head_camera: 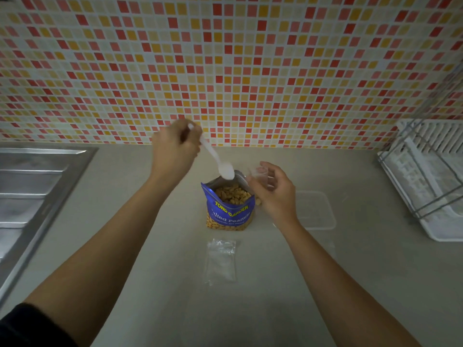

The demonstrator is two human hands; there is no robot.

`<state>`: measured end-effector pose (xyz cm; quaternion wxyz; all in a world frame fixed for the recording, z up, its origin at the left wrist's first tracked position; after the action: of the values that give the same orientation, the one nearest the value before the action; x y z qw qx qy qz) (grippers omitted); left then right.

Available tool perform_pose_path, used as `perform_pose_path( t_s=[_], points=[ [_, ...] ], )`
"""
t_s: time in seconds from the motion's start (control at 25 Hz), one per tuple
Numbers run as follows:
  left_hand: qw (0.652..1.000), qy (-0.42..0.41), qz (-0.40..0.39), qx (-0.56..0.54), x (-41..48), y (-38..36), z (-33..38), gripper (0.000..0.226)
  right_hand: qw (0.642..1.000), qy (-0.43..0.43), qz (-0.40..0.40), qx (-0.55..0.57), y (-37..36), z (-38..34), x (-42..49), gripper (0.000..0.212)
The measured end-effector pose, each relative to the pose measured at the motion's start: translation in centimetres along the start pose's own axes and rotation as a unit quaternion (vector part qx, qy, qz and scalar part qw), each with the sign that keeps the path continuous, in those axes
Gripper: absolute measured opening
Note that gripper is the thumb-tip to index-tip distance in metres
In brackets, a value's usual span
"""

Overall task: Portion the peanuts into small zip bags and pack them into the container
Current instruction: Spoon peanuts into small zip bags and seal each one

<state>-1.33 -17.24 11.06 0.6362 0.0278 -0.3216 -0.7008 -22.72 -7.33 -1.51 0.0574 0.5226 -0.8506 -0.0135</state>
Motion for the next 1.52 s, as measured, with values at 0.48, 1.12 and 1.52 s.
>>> perform_pose_path(
  t_s=[0.48,1.12,1.52],
  points=[
    [0.949,0.29,-0.093,-0.079,-4.4,-7.6,-10.2,0.025,0.997,-0.057,-0.05,-0.019,0.1,3.1,-0.5,0.039],
    [0.904,0.369,-0.036,-0.211,-4.8,-6.1,-14.1,0.021,0.994,-0.015,-0.034,-0.101,1.4,0.1,-0.3,0.048],
    [0.902,0.341,-0.009,-0.265,-2.0,-2.6,-10.6,0.014,0.946,0.072,-0.073,-0.306,-2.4,-2.3,-0.9,0.055]
  ],
)
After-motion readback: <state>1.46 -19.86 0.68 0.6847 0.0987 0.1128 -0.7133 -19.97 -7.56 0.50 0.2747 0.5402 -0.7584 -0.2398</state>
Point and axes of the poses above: each hand's wrist, its own x-axis towards the middle knuckle, its own y-axis out of the back of the hand, z = x × y, the point moved 10 cm from there along x, towards the middle knuckle, and after that the axes turned 5 degrees about -z, right-handed, at the moved point
